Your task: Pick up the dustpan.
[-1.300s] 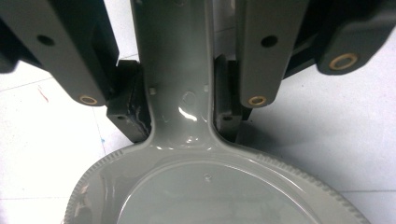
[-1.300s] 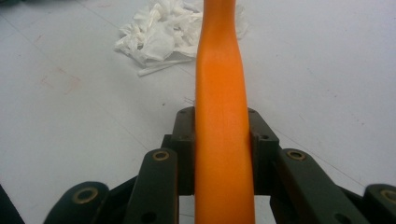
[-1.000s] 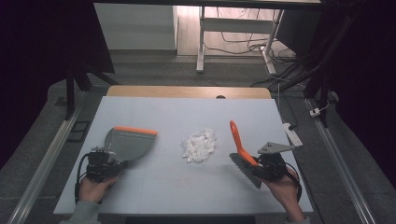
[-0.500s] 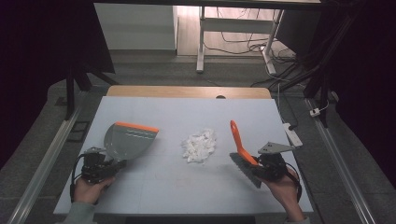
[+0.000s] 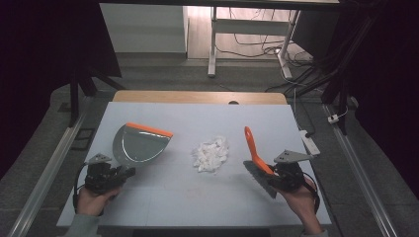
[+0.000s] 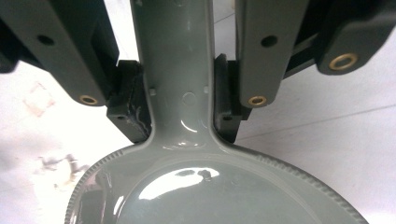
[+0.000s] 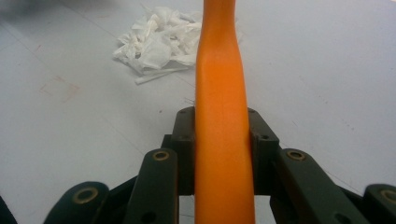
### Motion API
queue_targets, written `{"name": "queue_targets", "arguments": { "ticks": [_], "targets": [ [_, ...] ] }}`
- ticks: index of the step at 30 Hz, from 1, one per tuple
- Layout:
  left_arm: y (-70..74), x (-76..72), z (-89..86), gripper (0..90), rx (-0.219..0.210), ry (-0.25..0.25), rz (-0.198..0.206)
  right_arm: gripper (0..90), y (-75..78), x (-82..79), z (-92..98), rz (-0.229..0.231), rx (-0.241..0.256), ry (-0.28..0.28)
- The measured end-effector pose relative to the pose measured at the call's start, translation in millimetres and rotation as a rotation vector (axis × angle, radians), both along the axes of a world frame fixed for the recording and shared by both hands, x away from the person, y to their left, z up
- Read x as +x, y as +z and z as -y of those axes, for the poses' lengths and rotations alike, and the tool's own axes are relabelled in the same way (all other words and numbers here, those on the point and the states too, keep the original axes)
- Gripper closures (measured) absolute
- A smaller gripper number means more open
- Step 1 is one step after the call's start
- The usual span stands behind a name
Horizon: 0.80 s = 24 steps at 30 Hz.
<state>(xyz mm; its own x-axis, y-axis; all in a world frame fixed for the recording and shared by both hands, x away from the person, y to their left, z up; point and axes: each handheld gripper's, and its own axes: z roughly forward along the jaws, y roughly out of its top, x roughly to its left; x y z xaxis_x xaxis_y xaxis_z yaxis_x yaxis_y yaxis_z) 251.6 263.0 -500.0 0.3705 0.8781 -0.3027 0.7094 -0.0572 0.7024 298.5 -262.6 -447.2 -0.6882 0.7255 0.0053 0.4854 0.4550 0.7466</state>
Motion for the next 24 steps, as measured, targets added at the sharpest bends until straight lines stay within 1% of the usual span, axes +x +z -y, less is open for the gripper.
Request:
{"name": "queue_targets", "arguments": {
  "ticks": [3,7,8,9,14,15,19,24],
  "targets": [
    [2.0,-1.1,1.3,61.8,-0.003,-0.014,0.010,70.3,0.1,0.1,0.8,0.002,0.000,-0.001],
    [5.1,-2.6,4.8,61.8,-0.005,-0.057,0.021,70.3,0.5,-0.1,1.3,0.002,0.002,-0.004],
    [6.2,-3.3,7.5,61.8,-0.002,-0.073,0.029,70.3,0.8,-0.1,1.4,0.005,0.003,-0.003],
    [6.2,-3.3,7.5,61.8,-0.002,-0.073,0.029,70.3,0.8,-0.2,1.3,0.006,0.003,-0.003],
    [10.4,-5.8,12.3,61.8,0.008,-0.114,0.051,70.4,1.2,-0.7,0.5,0.011,0.005,-0.007],
    [10.4,-5.8,12.3,61.9,0.008,-0.114,0.051,70.4,1.2,-0.7,0.5,0.011,0.005,-0.007],
    [13.4,-7.9,15.4,61.8,0.021,-0.164,0.057,70.3,1.8,-1.1,0.7,0.013,0.007,-0.007],
    [15.8,-9.4,20.1,61.8,0.028,-0.201,0.064,70.3,2.1,-0.9,1.9,0.016,0.007,-0.009]
  ]
}}
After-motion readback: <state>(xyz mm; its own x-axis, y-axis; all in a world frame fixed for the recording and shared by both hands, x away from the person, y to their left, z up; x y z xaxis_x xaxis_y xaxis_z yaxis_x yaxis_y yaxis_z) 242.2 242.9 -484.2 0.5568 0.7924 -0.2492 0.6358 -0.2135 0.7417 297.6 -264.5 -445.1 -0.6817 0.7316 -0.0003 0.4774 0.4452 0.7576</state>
